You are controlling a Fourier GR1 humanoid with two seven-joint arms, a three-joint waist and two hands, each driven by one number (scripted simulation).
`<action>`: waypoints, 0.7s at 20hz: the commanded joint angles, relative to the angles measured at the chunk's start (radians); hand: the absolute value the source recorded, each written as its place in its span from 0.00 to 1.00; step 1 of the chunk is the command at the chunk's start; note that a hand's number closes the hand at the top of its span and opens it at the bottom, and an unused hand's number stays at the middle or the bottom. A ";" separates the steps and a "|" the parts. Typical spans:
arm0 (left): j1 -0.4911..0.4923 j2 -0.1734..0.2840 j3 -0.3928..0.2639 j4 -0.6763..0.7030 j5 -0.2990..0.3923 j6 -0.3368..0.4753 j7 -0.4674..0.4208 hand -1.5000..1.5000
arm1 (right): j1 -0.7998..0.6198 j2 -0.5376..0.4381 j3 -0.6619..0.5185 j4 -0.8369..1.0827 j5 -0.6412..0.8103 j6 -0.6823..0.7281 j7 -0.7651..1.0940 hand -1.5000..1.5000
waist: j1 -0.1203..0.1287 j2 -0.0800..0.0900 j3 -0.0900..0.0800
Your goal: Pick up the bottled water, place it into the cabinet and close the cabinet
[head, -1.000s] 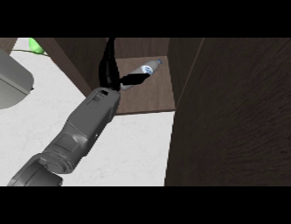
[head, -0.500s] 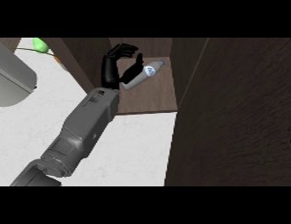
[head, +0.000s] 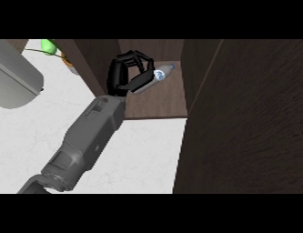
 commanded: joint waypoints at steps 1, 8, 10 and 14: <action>0.123 0.000 -0.067 -0.118 0.077 -0.104 0.013 1.00 | 0.022 -0.022 0.033 -0.094 0.108 -0.023 0.056 0.00 | 0.016 -0.011 0.000; 0.328 0.000 -0.142 -0.453 0.093 -0.128 0.129 1.00 | 0.051 -0.070 -0.019 -0.113 0.050 -0.018 0.028 0.00 | 0.054 -0.015 0.002; 0.406 0.022 -0.171 -0.582 0.078 -0.101 0.173 1.00 | 0.060 -0.068 0.002 -0.080 0.067 -0.023 -0.011 0.00 | 0.061 -0.018 0.002; 0.612 0.057 -0.215 -0.785 0.098 -0.126 0.192 1.00 | 0.041 -0.075 0.027 -0.082 0.089 -0.035 0.020 0.00 | 0.069 -0.020 0.001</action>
